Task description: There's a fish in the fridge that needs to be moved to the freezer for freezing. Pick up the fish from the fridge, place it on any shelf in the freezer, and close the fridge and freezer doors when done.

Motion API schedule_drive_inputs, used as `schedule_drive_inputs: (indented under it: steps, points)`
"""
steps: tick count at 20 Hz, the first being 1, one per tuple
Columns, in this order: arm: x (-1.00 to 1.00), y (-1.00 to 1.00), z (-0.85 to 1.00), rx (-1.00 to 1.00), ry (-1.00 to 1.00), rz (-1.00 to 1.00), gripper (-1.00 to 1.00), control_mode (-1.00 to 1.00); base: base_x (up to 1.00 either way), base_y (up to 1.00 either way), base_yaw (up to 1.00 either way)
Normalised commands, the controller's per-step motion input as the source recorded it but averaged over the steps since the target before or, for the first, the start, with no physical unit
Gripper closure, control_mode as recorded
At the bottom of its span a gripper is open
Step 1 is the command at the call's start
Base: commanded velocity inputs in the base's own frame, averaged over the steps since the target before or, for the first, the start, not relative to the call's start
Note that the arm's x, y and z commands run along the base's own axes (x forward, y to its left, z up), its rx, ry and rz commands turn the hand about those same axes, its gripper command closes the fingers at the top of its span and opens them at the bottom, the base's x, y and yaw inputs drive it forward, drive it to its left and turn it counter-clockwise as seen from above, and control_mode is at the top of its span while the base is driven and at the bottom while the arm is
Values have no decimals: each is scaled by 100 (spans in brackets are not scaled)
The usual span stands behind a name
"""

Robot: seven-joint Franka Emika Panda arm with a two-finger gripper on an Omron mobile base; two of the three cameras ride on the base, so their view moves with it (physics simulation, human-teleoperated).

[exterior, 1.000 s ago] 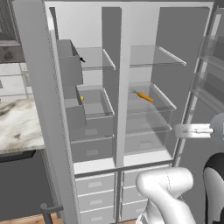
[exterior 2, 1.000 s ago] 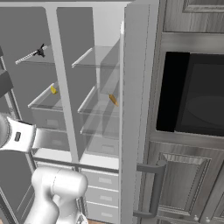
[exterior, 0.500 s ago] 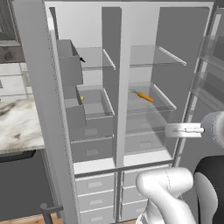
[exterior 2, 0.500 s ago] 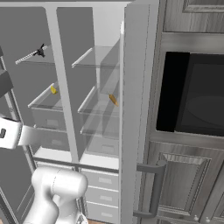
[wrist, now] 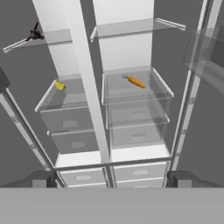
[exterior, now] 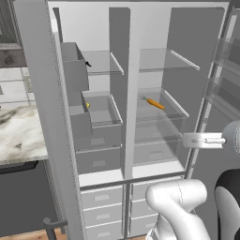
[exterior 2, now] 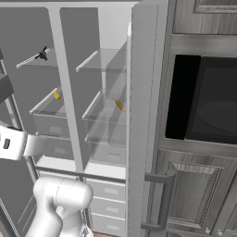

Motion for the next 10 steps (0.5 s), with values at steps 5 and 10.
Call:
schedule_drive_inputs:
  steps: [5, 10]
  points:
    - [-1, 0, -3, 0, -3, 0, -100, -100, 0, 0, 0]
    - [-10, 0, 0, 0, -3, 0, -100, -100, 0, 0, 0]
